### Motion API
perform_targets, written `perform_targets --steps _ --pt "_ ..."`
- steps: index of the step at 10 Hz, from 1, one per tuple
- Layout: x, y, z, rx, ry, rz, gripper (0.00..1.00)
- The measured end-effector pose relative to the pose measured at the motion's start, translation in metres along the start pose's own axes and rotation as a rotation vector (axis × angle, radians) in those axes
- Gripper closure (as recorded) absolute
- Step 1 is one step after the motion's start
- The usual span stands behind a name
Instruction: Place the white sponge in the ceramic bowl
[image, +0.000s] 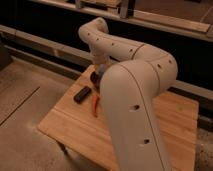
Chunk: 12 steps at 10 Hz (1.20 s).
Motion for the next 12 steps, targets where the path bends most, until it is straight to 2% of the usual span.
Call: perform_targets --steps 12 --pt "-0.003 -0.001 0.041 -0.045 0.049 -0.006 1.0"
